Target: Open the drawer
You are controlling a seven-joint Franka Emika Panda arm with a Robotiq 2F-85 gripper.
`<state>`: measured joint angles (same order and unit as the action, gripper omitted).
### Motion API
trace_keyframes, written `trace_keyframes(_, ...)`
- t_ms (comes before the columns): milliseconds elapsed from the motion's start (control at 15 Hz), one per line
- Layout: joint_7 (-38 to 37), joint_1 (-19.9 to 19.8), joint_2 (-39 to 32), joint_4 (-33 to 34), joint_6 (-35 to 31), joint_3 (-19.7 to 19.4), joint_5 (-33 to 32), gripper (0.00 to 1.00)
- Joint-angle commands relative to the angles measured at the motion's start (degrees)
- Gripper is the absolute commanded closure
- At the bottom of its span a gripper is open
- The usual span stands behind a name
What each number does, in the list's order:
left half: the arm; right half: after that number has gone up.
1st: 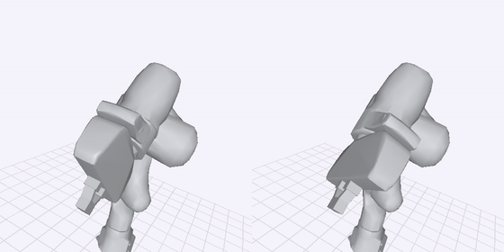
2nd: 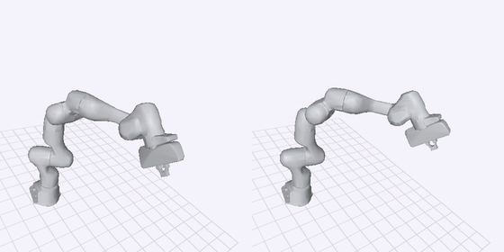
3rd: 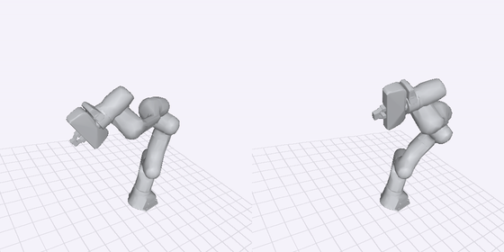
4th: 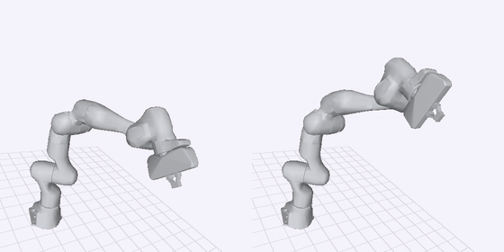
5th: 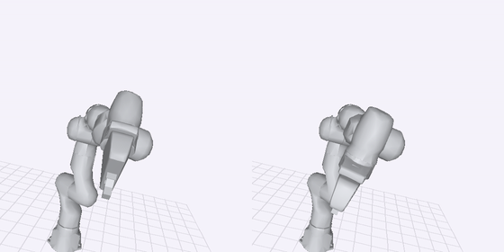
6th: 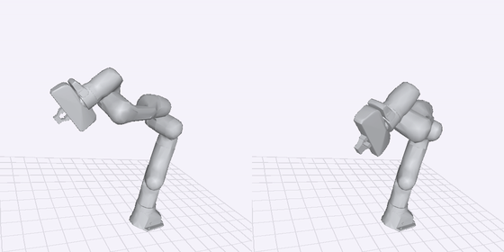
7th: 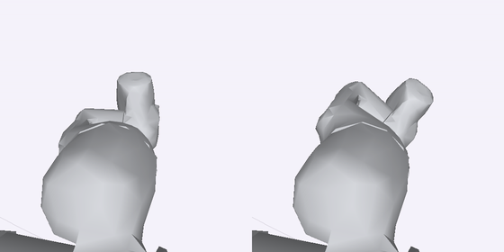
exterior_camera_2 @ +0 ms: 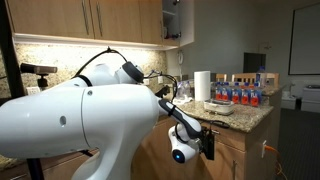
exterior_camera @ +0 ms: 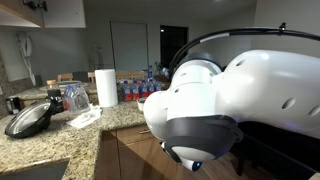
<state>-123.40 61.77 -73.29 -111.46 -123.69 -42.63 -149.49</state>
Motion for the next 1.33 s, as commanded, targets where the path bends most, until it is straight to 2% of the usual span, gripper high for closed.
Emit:
trace_keyframes(0, 0.3, 0.55, -0.74, 0.71, -0.07, -0.49, 0.0, 0.11)
trace_keyframes(67, 0.48, 0.56, -0.58, 0.65, 0.17, -0.54, 0.01, 0.03)
trace_keyframes(133, 0.58, 0.47, -0.37, 0.63, 0.57, -0.58, 0.01, 0.04)
trace_keyframes(200, 0.59, 0.54, -0.3, 0.6, 0.54, -0.61, 0.01, 0.01)
trace_keyframes(733, 0.93, 0.6, -0.04, 2.04, 1.18, -0.79, 0.22, 0.0)
trace_keyframes(800, 1.02, 0.52, -0.06, 2.27, 0.95, -0.81, 0.25, 0.25)
trace_keyframes(933, 1.03, 0.47, -0.11, 2.48, 1.12, -0.88, 0.41, 0.32)
trace_keyframes(1267, 0.85, 0.63, 0.04, 2.28, 1.81, -1.41, 0.53, 0.66)
